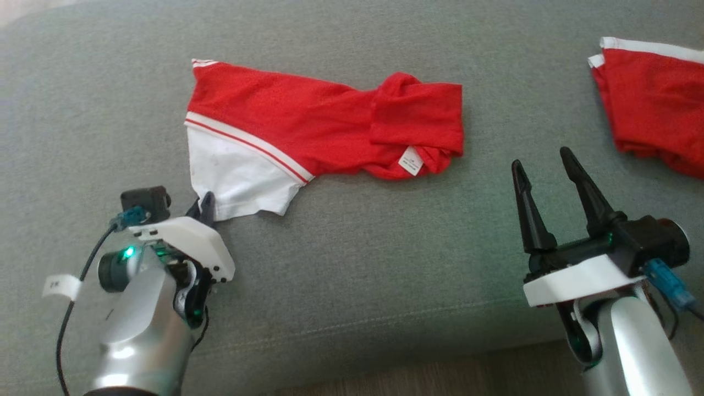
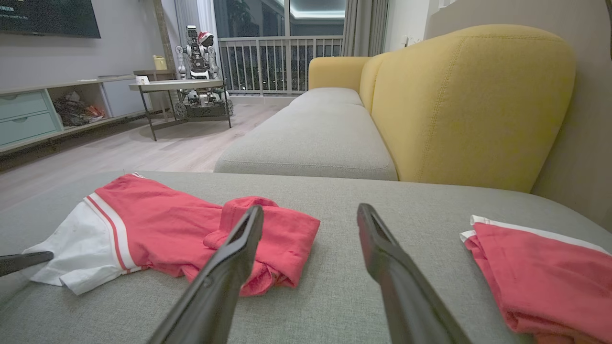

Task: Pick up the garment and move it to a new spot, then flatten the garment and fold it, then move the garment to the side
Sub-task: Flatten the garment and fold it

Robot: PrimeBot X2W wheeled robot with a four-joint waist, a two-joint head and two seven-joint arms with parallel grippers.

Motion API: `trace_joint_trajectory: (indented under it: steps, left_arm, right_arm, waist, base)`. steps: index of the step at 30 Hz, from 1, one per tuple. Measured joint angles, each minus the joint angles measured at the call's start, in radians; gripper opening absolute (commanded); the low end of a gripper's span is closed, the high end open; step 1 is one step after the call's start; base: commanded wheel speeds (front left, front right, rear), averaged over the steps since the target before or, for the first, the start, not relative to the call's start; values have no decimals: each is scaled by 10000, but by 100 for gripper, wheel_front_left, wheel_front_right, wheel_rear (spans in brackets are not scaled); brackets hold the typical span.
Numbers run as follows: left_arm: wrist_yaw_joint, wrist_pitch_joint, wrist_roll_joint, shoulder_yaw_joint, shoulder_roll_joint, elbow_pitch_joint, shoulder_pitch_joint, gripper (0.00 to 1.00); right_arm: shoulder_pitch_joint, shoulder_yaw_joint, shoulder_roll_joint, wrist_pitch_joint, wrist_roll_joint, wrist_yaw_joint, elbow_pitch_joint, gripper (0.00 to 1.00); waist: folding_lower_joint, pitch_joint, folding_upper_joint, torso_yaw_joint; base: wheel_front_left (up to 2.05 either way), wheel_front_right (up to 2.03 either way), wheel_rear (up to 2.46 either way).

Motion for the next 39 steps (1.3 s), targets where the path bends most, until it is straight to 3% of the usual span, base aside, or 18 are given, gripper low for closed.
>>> trace_joint_trajectory:
  steps: [11,22,38,39]
  left_arm:
    - [-274,-1127,-583,132,-267,-1164,181,0]
    - [-337,-1106,-771,-403,-447,-3448,1261,0]
    - [12,-606,-978,-1099,-518,-4846,1597,0]
    - [13,-606,-978,-1106,-518,-4863,1597,0]
  right_arm:
    - [-755,512,-12,397,-136,0,1016,100]
    - [-2564,1266,-35,1618,-502,0,4148,100]
    - [-4404,1373,-71,1093,-1170,0,7515,100]
    - [-4486,1304,-71,1060,-1183,0,7659,33]
  waist:
    - [0,-274,0,836]
    - [0,-319,0,1966]
    - [0,82,0,2633]
    - [0,108,0,2647]
  base:
    - [0,0,0]
    - [0,0,0]
    - [0,0,0]
    - [0,0,0]
